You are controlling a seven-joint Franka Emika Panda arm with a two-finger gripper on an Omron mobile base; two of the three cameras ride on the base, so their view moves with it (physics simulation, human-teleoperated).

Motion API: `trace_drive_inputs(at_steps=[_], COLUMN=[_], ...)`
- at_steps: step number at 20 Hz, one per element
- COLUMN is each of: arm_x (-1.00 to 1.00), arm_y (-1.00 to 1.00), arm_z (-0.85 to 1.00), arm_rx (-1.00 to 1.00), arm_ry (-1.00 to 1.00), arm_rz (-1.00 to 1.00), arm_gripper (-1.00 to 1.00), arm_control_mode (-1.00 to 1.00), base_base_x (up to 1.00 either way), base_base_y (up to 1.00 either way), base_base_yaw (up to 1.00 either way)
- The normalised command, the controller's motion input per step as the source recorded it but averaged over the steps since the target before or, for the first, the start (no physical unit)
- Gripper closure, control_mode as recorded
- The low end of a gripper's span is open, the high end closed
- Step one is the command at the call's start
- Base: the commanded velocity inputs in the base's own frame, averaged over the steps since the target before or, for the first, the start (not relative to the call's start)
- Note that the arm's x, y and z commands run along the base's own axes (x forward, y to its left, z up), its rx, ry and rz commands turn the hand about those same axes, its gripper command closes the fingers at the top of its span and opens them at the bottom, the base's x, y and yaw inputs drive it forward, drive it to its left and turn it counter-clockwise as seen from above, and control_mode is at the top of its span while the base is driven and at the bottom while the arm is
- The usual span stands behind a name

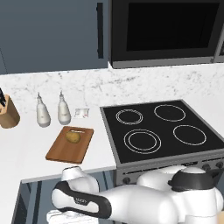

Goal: Place the appropriate cutting tool for cutting the potato skin on the cutting board.

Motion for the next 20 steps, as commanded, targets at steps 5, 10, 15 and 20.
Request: trace_drive_inputs(at_steps=[5, 10, 15, 20], arm_x=[0.58, 0.73, 0.72, 0.09], arm_y=[0.05, 0.05, 0.17, 0.16], arm_z=[0.05, 0.00, -0.12, -0.35], arm_rx=[0.00, 0.00, -0.01, -0.10], arm_ry=[-0.25, -0.14, 0.00, 0.00], arm_rz=[0.08, 0.09, 0.09, 0.00], arm_gripper=[-1.00, -1.00, -1.00, -1.00], arm_control_mode=[-1.00, -1.00, -1.00, -1.00], base_base_x=[0.00, 0.00, 0.00, 0.00], base_base_y=[0.00, 0.00, 0.00, 0.00], base_base_yaw=[0.00, 0.00, 0.00, 0.00])
